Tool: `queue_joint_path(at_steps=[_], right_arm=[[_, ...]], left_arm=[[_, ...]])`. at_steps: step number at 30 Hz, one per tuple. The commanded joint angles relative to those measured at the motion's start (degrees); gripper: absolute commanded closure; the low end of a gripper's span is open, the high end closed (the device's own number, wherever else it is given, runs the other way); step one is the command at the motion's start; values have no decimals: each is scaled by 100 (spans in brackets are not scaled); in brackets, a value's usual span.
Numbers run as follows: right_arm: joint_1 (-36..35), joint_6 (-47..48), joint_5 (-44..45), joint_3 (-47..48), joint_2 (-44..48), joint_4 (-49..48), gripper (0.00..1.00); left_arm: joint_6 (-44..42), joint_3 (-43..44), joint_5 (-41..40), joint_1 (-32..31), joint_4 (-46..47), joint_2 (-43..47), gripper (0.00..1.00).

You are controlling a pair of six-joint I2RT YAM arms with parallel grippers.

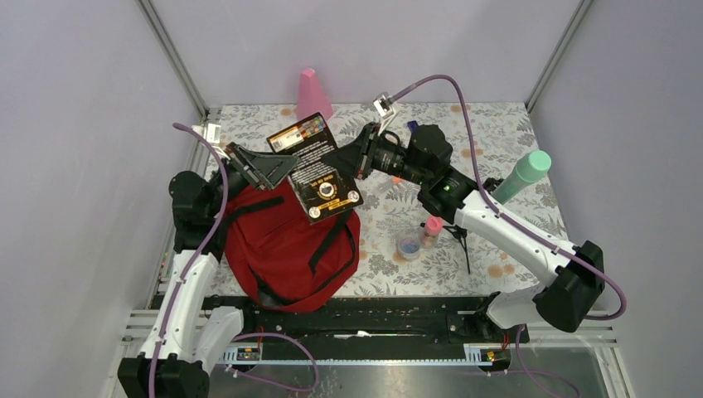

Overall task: Pack the student bag
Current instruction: Pick up the book from the center of the board.

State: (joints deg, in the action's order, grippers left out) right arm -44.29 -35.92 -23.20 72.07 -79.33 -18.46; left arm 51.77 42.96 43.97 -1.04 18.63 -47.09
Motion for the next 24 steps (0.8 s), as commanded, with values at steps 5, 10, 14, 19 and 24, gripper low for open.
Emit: queue_joint_path(at_steps=[5, 10, 14, 19, 24], right_arm=[[-246, 150, -1, -99, 264, -630, 100], [-247, 421, 219, -202, 413, 9, 100], [-246, 883, 365, -172, 568, 863, 50], [-178, 1723, 683, 99, 809, 2375, 1], [100, 2000, 84, 95, 1015, 3120, 0]], left_arm=[[569, -77, 126, -651, 1247, -226, 36], [728, -194, 118, -656, 1541, -119, 79], [564, -187, 361, -661, 1492, -42, 100], [41, -266, 539, -635, 1212, 193, 100], [47, -227, 1050, -599, 1475, 159, 100]])
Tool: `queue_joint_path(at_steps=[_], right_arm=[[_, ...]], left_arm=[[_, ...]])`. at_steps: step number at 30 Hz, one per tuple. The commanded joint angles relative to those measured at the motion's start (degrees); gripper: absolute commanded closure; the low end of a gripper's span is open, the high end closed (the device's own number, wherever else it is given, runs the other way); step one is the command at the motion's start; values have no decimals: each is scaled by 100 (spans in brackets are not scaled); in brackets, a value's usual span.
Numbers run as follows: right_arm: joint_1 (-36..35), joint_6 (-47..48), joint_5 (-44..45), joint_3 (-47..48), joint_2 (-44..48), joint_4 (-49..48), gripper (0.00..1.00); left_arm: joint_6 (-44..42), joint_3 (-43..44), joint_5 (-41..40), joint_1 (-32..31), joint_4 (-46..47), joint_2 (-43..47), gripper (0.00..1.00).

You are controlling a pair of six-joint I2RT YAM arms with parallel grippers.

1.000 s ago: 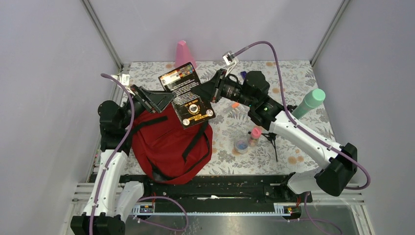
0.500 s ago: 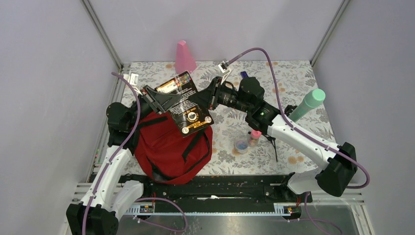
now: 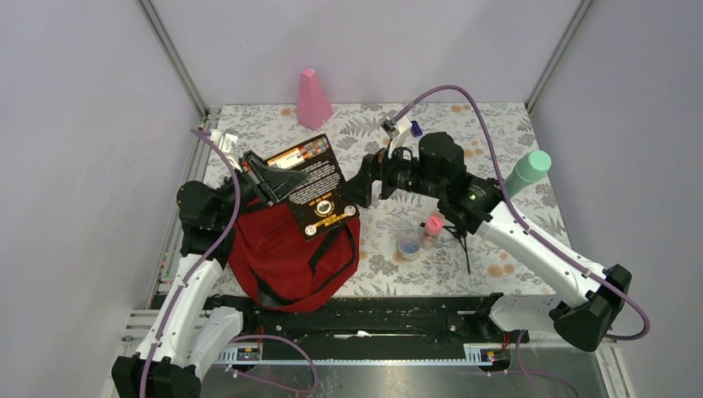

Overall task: Pack the student bag
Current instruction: Pick up the book from the center of the board.

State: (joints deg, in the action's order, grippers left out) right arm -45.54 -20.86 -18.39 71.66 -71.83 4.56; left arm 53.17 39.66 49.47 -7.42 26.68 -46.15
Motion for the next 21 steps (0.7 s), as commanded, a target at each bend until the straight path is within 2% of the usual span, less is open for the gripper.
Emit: queue_joint_path(at_steps=[1, 8, 14, 21], right_arm=[[266, 494, -621, 65, 316, 747, 0], [337, 358, -1859, -325, 304, -48, 0], [337, -150, -2664, -256, -36, -922, 0], [338, -820, -3039, -111, -387, -1655, 2]], left_arm=[[29, 123, 719, 39, 874, 4, 100], [393, 68, 1407, 40, 1801, -147, 100], [921, -17, 1453, 39, 2642, -119, 100], [1390, -152, 1396, 40, 3448, -185, 100]])
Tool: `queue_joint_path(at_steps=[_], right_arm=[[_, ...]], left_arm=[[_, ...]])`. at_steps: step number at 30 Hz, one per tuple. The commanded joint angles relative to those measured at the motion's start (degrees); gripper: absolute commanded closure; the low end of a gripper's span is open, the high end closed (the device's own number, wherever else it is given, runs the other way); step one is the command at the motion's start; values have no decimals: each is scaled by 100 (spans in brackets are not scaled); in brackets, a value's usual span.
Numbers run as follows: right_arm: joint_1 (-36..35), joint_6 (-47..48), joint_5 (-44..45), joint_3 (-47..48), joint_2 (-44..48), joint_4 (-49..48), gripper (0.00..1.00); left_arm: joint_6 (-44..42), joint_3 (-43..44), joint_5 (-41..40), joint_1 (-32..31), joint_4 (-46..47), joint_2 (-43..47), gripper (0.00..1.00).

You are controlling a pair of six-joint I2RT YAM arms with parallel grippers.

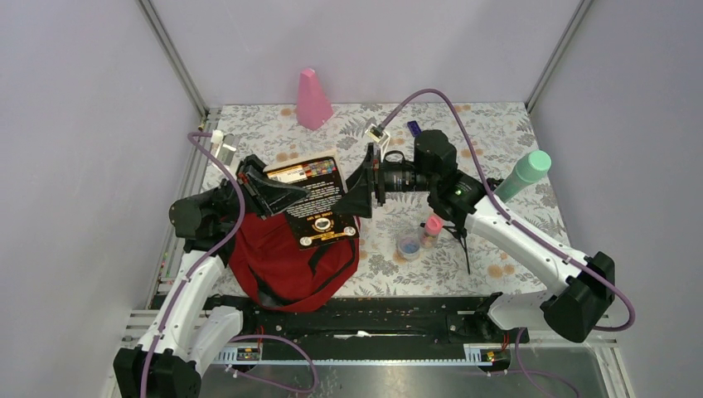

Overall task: Pack the student bag
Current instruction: Pick up the book from the center of the board.

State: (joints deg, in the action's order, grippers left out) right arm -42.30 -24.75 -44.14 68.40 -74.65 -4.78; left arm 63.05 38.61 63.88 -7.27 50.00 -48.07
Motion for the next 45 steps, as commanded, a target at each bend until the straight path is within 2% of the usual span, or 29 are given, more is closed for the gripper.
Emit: queue_joint_path(at_steps=[1, 6, 10, 20, 22, 26, 27, 30, 33, 34, 37, 38, 40, 42, 45], right_arm=[[16, -458, -483, 209, -116, -767, 3], [6, -695, -696, 239, -182, -920, 26], [8, -917, -950, 121, -192, -1270, 39], [6, -664, -983, 216, -243, -1069, 60], [9, -667, -962, 236, -290, -1074, 67], [6, -658, -855, 228, -319, -1074, 91], [4, -639, -808, 214, -297, -1059, 100], [5, -464, -465, 158, -184, -897, 100], [8, -96, 116, 162, -23, -370, 100], [3, 28, 377, 177, 41, -148, 100], [11, 407, 1414, 276, 192, 615, 100], [18, 488, 1821, 323, 221, 902, 100], [21, 612, 2493, 435, 246, 1363, 100], [48, 656, 3024, 506, 245, 1714, 100], [155, 630, 3628, 534, 228, 2102, 100]], left_arm=[[512, -53, -54, 24, 1282, -26, 100], [1052, -78, -77, 24, 2130, -258, 100], [1365, -73, -96, 24, 2640, -489, 100], [1217, -23, -124, 24, 2638, -797, 100], [1187, 5, -77, 24, 2595, -813, 100], [892, 1, -14, 24, 2176, -754, 100], [756, -9, -9, 24, 1999, -723, 100], [240, -31, -26, 24, 1265, -575, 100], [-612, 9, -156, 24, 12, -312, 100], [-1015, 57, -233, 24, -584, -217, 91], [-2677, 384, -871, -3, -3024, 106, 30], [-3272, 501, -1232, -27, -3875, 201, 17], [-4200, 681, -2194, -97, -5293, 340, 7], [-4476, 667, -2615, -114, -5876, 439, 2], [-4617, 465, -3449, -286, -6328, 559, 1]])
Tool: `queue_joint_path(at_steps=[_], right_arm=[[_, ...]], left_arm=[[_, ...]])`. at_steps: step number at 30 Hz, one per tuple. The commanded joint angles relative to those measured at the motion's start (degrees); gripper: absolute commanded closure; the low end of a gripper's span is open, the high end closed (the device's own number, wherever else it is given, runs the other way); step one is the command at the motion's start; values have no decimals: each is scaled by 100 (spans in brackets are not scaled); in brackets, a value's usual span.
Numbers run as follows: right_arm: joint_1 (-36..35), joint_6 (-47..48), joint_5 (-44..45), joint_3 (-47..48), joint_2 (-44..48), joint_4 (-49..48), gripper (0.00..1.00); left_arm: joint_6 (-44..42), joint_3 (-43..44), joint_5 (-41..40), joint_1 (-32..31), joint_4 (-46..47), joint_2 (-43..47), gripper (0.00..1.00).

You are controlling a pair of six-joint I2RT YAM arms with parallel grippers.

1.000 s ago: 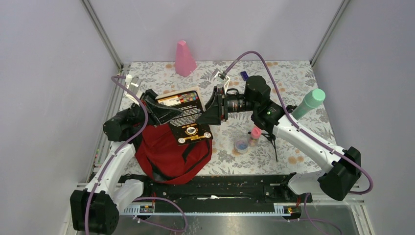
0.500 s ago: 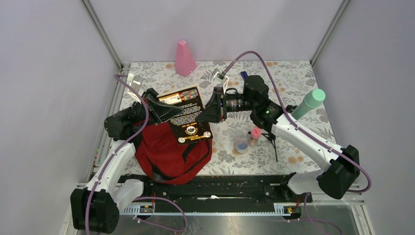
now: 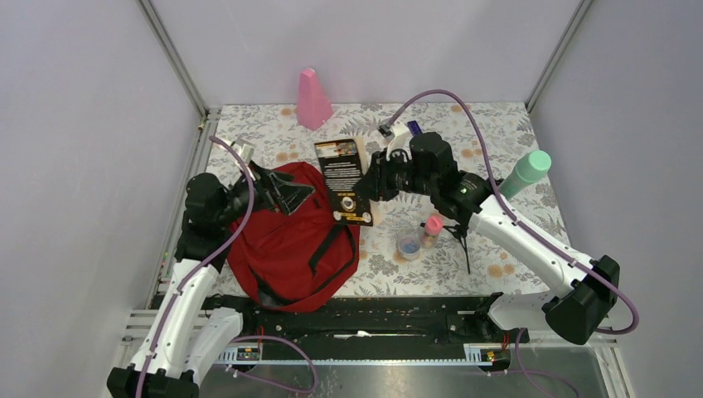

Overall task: Pack the student bag
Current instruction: Pick up the book from the center of the board.

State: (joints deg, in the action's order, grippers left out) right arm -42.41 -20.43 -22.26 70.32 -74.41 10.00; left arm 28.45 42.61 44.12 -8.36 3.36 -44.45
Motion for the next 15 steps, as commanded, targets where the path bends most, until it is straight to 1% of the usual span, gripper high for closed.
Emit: queue_joint_path(at_steps=[1, 4, 8, 11, 15], right_arm=[[199, 181, 1681, 341, 191, 727, 100], [278, 163, 2124, 308, 174, 974, 100], [350, 146, 2607, 278, 161, 1232, 100], [384, 153, 2765, 198, 188, 1264, 100], [418, 94, 2855, 116, 198, 1270, 100]], left_arm=[[-1184, -19, -1619, -325, -1778, 232, 1], [-1182, -248, -2095, -912, -1996, 257, 1], [-1228, -298, -2775, -1971, -2363, 65, 1], [-1243, -244, -3090, -2843, -2418, -163, 1], [-1161, -56, -3393, -4060, -2443, -769, 1]])
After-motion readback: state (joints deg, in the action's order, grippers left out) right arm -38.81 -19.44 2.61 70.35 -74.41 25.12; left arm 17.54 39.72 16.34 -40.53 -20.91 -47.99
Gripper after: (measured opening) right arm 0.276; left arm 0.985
